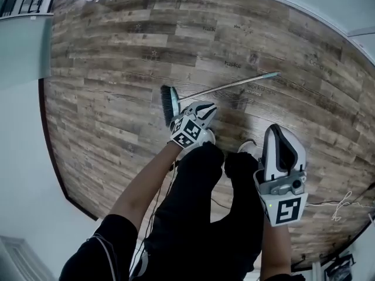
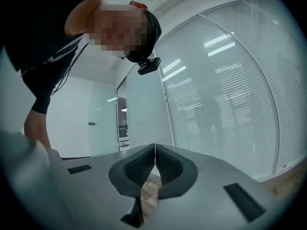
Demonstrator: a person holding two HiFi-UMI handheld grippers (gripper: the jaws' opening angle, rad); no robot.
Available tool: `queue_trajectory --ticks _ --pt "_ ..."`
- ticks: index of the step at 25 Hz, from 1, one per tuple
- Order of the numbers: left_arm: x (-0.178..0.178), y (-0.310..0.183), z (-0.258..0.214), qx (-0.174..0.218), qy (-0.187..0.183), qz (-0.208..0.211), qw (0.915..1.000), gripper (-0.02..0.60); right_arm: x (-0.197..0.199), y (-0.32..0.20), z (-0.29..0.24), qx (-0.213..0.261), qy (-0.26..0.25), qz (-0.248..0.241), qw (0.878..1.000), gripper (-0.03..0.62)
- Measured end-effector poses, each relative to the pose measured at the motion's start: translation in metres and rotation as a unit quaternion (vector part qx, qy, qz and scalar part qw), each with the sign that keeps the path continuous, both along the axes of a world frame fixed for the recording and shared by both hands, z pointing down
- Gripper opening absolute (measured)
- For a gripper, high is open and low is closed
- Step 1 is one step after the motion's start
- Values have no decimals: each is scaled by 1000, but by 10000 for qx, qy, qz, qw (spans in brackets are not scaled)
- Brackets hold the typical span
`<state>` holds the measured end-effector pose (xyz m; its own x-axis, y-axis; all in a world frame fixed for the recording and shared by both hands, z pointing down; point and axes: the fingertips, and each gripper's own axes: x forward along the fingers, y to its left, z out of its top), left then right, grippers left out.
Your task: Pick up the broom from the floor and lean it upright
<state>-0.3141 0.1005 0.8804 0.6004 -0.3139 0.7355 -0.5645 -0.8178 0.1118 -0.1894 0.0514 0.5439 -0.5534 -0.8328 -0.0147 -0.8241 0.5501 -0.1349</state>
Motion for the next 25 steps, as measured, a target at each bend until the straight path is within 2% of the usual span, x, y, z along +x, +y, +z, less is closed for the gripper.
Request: queue_trajectory --ticks 4,6,10,14,18,20,25 --pt "0 -9 107 -85 -241 364 9990 82 14 -8 62 -211 -5 -11 9998 20" --pt "3 -11 153 -205 -287 469 9983 109 23 -15 82 -154 14 31 9999 20" --pt "5 -14 226 -213 -625 684 9955 129 30 -24 112 29 184 105 9998 20" --pt "2 -24 273 -181 -867 782 9930 132 31 -25 126 52 284 54 9996 20" --pt "2 -18 309 -100 -1257 1415 9819 133 31 -25 135 22 344 -27 9994 20" --pt "0 -17 325 -127 -1380 1558 9780 135 31 -24 139 8 374 -65 9993 20" --pt "-5 -25 349 -274 -1543 1393 9778 135 31 -25 152 -9 461 -149 9988 20"
